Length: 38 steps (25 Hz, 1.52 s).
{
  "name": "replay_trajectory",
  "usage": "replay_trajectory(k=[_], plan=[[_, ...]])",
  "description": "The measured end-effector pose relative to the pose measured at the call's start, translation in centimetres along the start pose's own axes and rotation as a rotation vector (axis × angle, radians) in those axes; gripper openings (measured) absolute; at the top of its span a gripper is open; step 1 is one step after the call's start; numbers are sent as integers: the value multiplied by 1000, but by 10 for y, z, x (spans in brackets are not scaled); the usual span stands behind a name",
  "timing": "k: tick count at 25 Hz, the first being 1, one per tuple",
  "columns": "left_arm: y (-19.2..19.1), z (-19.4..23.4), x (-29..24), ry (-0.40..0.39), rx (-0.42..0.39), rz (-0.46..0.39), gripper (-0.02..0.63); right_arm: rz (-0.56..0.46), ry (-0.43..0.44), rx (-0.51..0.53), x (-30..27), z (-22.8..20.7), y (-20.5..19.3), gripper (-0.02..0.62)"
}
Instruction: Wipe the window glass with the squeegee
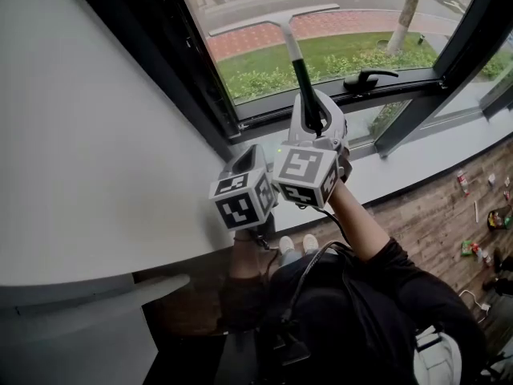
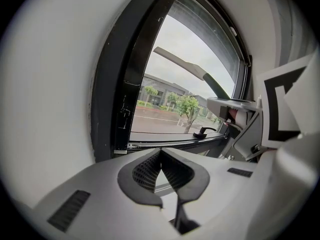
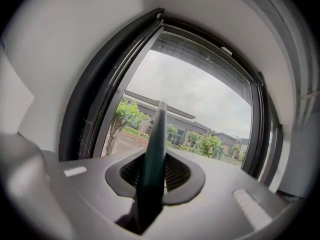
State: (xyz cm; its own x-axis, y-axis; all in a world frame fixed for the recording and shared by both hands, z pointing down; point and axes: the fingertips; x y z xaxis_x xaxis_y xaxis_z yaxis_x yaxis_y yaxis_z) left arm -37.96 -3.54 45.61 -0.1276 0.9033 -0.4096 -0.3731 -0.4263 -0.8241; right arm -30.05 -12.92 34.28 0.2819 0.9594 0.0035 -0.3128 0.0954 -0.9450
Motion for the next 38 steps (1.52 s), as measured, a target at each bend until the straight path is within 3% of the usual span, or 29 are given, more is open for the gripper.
replay_trajectory(k=[38], plan=[[-42, 6, -6, 12, 38, 89, 3, 250, 124, 97, 24, 34, -112, 63]])
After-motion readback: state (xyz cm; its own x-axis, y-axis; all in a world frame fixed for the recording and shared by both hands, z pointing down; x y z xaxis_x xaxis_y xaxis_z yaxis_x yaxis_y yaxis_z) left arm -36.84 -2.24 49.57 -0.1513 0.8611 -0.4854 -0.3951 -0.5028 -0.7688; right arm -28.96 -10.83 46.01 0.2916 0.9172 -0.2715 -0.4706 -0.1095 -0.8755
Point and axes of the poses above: the fingertips, and each gripper's own axes: x backward along the fingers, z to its left, y out of its top, and after that the axes turned 13 degrees about -y, right-handed
